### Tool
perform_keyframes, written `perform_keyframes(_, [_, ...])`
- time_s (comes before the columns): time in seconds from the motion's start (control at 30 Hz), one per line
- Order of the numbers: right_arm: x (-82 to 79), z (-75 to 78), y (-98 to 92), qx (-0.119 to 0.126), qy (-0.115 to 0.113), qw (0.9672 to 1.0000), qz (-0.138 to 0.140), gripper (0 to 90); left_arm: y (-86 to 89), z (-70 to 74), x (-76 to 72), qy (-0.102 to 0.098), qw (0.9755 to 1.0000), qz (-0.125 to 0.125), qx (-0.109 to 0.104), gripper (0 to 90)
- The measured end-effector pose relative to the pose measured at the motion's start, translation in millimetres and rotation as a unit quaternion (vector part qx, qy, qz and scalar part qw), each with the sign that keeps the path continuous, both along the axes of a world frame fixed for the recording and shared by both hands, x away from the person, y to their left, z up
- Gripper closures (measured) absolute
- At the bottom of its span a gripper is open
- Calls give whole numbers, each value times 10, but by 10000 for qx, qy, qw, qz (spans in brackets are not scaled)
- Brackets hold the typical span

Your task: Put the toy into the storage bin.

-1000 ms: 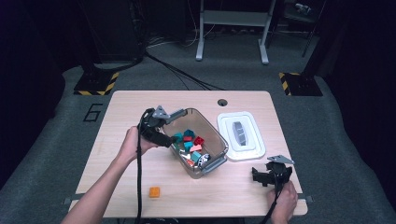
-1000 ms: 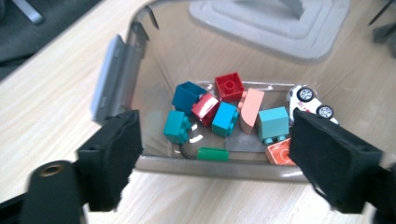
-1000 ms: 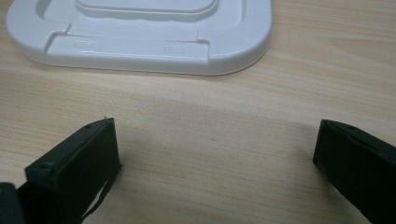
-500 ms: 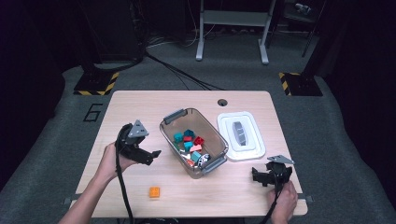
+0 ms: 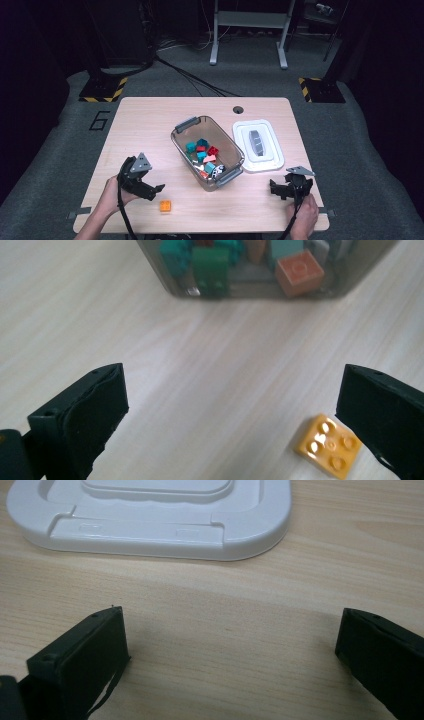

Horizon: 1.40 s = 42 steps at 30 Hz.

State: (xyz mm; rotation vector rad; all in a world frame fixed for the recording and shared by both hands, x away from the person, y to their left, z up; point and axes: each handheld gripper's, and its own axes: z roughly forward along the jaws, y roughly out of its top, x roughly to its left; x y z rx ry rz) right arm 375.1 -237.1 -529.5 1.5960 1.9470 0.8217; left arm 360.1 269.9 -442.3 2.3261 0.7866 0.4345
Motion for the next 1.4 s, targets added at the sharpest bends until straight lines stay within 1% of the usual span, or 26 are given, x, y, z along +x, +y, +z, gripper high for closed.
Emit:
perform_keyframes(0.1, [0, 0, 0, 0, -1, 10000, 0, 0, -10, -119, -46, 102, 9999, -124, -44, 0])
perform_keyframes(0.23, [2, -1, -3, -12, -11, 10000, 16, 0, -47, -249, -113, 238, 9993, -281, 26, 0])
perform_keyframes(0.3, [0, 0, 0, -1, -1, 10000, 0, 0, -58, -311, -136, 300, 9990, -337, -4, 0])
perform_keyframes(0.33, [1, 0, 0, -2, -3, 10000, 4, 0, -64, -339, -145, 337, 9986, -396, 42, 0])
perform_keyframes(0.37, [0, 0, 0, 0, 1, 10000, 0, 0, -76, -375, -159, 375, 9984, -409, 45, 0])
perform_keyframes(0.47, [0, 0, 0, -1, 1, 10000, 0, 0, -108, -453, -189, 524, 9969, -572, 110, 0])
perform_keyframes(0.53, [0, 0, 0, -1, -1, 10000, -1, 0, -131, -493, -208, 568, 9962, -643, 128, 1])
perform_keyframes(0.57, [0, 0, 0, 0, -1, 10000, -1, 0, -144, -516, -218, 534, 9963, -664, 115, 3])
perform_keyframes(0.6, [1, -1, -2, -5, -6, 10000, 9, 0, -147, -520, -226, 541, 9959, -716, 100, 21])
perform_keyframes(0.63, [0, 0, 0, 0, 1, 10000, -3, 0, -152, -532, -236, 538, 9957, -752, 53, 62])
perform_keyframes(0.67, [1, 0, -1, -4, -3, 10000, 6, 0, -155, -538, -249, 538, 9949, -854, 22, 119])
perform_keyframes(0.7, [0, 0, 0, -2, 1, 10000, 3, 0, -162, -549, -260, 505, 9948, -888, 11, 169])
perform_keyframes(0.73, [0, 0, 0, 0, 0, 10000, -2, 0, -172, -563, -269, 509, 9947, -892, 28, 187])
perform_keyframes(0.77, [1, 0, -1, -6, -5, 10000, 9, 0, -181, -582, -278, 517, 9939, -975, 40, 221])
perform_keyframes(0.83, [0, 0, 0, 0, 2, 10000, -3, 0, -192, -607, -293, 505, 9934, -1029, 77, 279])
perform_keyframes(0.9, [0, 0, 0, -1, 1, 10000, 0, 0, -196, -624, -306, 471, 9928, -1101, 61, 350])
perform_keyframes(0.93, [0, 0, 0, -1, 0, 10000, -1, 0, -197, -625, -310, 458, 9927, -1115, 61, 393])
perform_keyframes(0.97, [1, 0, -2, -5, -5, 10000, 10, 0, -199, -627, -315, 408, 9933, -1080, 78, 426])
perform_keyframes(1.0, [0, 0, 0, 0, 1, 10000, -3, 0, -195, -624, -320, 318, 9935, -1091, 97, 461])
perform_keyframes(1.03, [0, 0, 0, 0, -1, 10000, 0, 0, -193, -629, -324, 285, 9935, -1106, 37, 496])
perform_keyframes(1.07, [1, 0, -1, -4, -6, 10000, 8, 0, -193, -632, -324, 267, 9937, -1092, 40, 527])
perform_keyframes(1.1, [1, 0, -2, -8, -8, 10000, 9, 0, -195, -640, -322, 259, 9938, -1074, 93, 545])
perform_keyframes(1.17, [0, 0, 0, -1, 2, 10000, -2, 0, -189, -657, -322, 267, 9937, -1090, 85, 572])
perform_keyframes(1.27, [0, 0, 0, -1, 0, 10000, 1, 0, -165, -673, -323, 283, 9938, -1073, -51, 582])
perform_keyframes(1.37, [0, 0, 0, 0, -1, 10000, 0, 0, -145, -671, -301, 306, 9944, -1006, -74, 586])
perform_keyframes(1.4, [0, 0, -1, -1, -1, 10000, 2, 0, -143, -672, -295, 283, 9948, -973, -76, 587])
